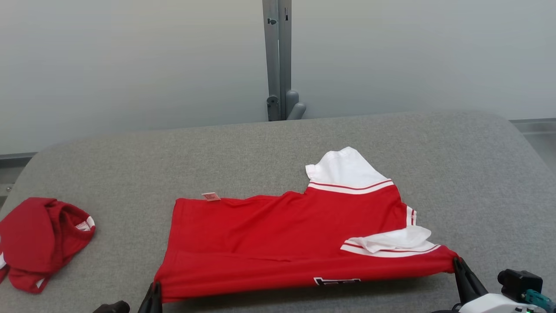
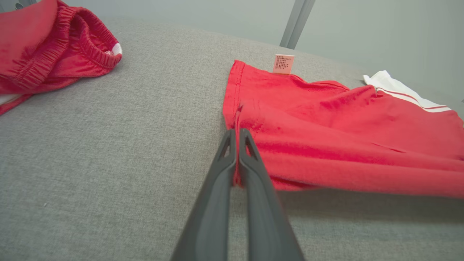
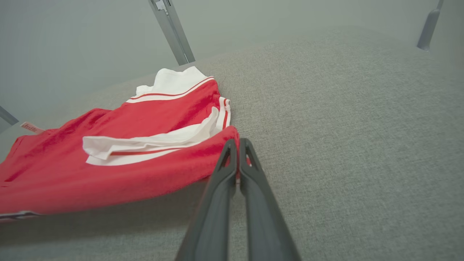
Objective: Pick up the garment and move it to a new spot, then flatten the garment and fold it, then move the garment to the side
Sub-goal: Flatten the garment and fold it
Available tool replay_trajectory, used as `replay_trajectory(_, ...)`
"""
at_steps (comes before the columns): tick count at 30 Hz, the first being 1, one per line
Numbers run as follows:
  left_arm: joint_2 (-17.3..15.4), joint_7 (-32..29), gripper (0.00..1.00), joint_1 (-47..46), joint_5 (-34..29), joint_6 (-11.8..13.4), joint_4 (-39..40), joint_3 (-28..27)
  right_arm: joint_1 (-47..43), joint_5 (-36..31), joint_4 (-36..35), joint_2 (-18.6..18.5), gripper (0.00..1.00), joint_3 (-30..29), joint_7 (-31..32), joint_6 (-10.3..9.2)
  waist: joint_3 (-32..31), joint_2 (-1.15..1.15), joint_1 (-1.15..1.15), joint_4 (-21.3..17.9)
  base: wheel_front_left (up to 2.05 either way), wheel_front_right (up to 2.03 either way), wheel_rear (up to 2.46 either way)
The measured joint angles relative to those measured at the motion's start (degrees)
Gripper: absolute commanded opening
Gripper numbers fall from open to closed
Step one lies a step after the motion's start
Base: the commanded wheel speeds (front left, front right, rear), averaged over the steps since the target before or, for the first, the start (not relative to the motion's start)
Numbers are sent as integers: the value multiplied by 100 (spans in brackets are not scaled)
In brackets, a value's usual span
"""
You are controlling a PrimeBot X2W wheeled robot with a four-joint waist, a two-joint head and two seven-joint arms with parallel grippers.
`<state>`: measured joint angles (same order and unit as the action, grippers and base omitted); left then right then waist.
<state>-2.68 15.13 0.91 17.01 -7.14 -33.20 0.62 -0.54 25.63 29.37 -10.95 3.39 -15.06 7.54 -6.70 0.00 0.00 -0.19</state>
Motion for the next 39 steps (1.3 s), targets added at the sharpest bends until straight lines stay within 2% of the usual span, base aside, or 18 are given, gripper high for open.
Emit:
replay_trajectory(5,0,1,0,62,0,-14,-45,8,-96,-1,-11,24,0,-1,0,0,-111,0,0,51,0,0,0)
replay_trajectory(13,0,0,0,185,51,12,-211,86,-265,-11,49,77,0,22,0,0,53,0,0,46,0,0,0)
replay_trajectory(14,0,0,22,190,53,41,-222,91,-266,-11,78,82,0,23,1,0,83,0,0,43,0,0,0)
replay_trajectory(15,0,0,68,191,60,68,-240,91,-267,-11,115,88,65,19,0,0,115,0,0,40,0,0,0)
replay_trajectory(16,0,1,100,191,93,107,-275,91,-267,-22,152,86,100,18,1,0,146,0,0,38,0,0,0)
replay_trajectory(22,-4,1,100,194,49,332,-155,49,-216,-235,-2,62,100,-169,0,-1,356,0,0,43,0,0,0)
replay_trajectory(26,-5,0,100,169,-4,359,-16,45,-85,-423,-210,86,100,-247,0,-1,501,0,0,61,0,0,0)
replay_trajectory(31,-5,1,100,-270,-210,281,92,86,236,-571,-383,129,100,-216,0,-1,690,0,0,89,0,0,0)
replay_trajectory(39,-51,1,100,-1538,-553,60,-445,62,888,-613,-467,136,100,-22,0,-1,1147,0,0,106,0,0,0)
